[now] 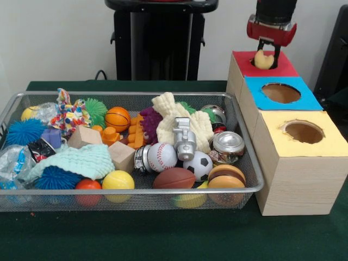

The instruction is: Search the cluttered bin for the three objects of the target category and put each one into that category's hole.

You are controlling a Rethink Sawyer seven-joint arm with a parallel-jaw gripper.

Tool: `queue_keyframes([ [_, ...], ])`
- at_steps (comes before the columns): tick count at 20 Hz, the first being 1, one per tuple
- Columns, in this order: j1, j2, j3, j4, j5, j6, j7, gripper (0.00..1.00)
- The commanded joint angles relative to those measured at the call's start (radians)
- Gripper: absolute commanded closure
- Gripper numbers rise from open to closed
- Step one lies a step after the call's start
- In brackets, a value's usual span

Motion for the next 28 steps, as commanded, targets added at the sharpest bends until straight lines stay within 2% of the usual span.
queue_keyframes([
  [1, 0.038, -0.137, -0.071, 0.048, -0.073, 0.223, 0.146, 0.0],
  [3, -0.003, -0.123, -0.024, 0.082, -0.059, 0.154, 0.123, 0.0],
  [7, -0.14, -0.03, 0.143, 0.151, -0.055, -0.074, 0.122, 0.0],
  [10, -0.192, 0.021, 0.206, 0.162, -0.069, -0.145, 0.144, 0.0],
  [12, -0.2, 0.048, 0.213, 0.154, -0.082, -0.168, 0.154, 0.0],
  [14, -0.194, 0.062, 0.201, 0.14, -0.087, -0.16, 0.151, 0.0],
  [17, -0.182, 0.04, 0.178, 0.128, -0.085, -0.094, 0.13, 0.0],
  [19, -0.124, 0.016, 0.071, 0.083, -0.126, 0.0, 0.074, 0.0],
  [21, -0.095, -0.023, -0.029, 0.063, -0.188, 0.065, 0.017, 0.0],
  [24, -0.126, -0.108, -0.136, 0.072, -0.318, 0.113, -0.087, 0.0],
  [28, -0.224, -0.182, -0.179, 0.07, -0.508, 0.135, -0.196, 0.0],
])
